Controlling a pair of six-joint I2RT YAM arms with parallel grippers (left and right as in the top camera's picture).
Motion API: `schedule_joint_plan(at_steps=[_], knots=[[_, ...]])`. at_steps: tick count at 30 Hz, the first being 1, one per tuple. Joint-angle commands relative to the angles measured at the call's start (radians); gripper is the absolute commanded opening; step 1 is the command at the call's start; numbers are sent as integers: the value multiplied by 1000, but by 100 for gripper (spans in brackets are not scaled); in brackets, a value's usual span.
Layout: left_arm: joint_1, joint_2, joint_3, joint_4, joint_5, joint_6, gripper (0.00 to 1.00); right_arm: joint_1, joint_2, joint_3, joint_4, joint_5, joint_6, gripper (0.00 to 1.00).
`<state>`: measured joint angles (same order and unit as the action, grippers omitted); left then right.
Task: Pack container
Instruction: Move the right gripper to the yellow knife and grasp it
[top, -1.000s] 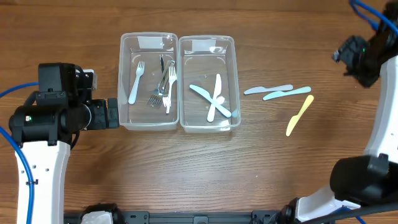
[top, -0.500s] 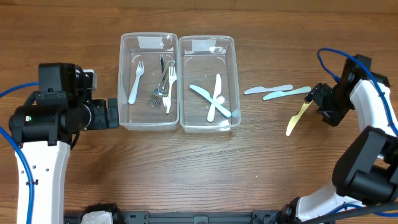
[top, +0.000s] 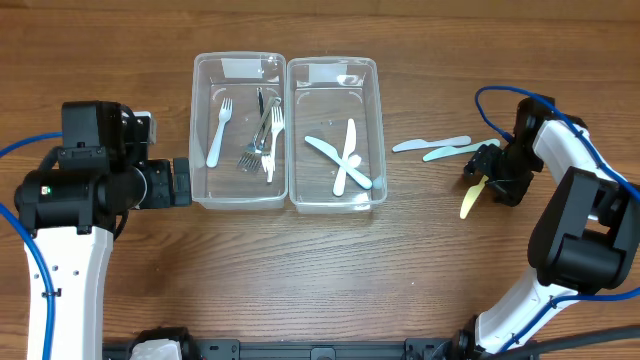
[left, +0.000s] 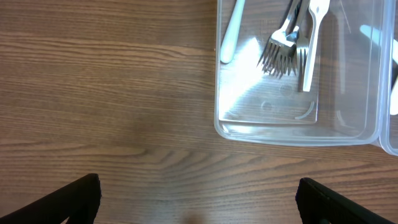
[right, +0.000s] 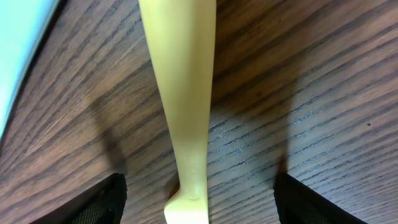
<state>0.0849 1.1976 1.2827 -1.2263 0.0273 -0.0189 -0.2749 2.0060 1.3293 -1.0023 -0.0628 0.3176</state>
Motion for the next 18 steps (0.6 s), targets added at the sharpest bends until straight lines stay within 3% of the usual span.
schedule_joint_plan(at_steps=[1,5,13,18], knots=[[1,-1,-3,1,18,23,100,1,63,-5,10,-9,-3,78],[1,-1,-3,1,18,23,100,1,72,-5,7,-10,-3,76],[1,-1,-3,1,18,23,100,1,72,-5,2,-10,-3,41],[1,-1,-3,1,18,23,100,1,72,-4,2,-10,-3,31]])
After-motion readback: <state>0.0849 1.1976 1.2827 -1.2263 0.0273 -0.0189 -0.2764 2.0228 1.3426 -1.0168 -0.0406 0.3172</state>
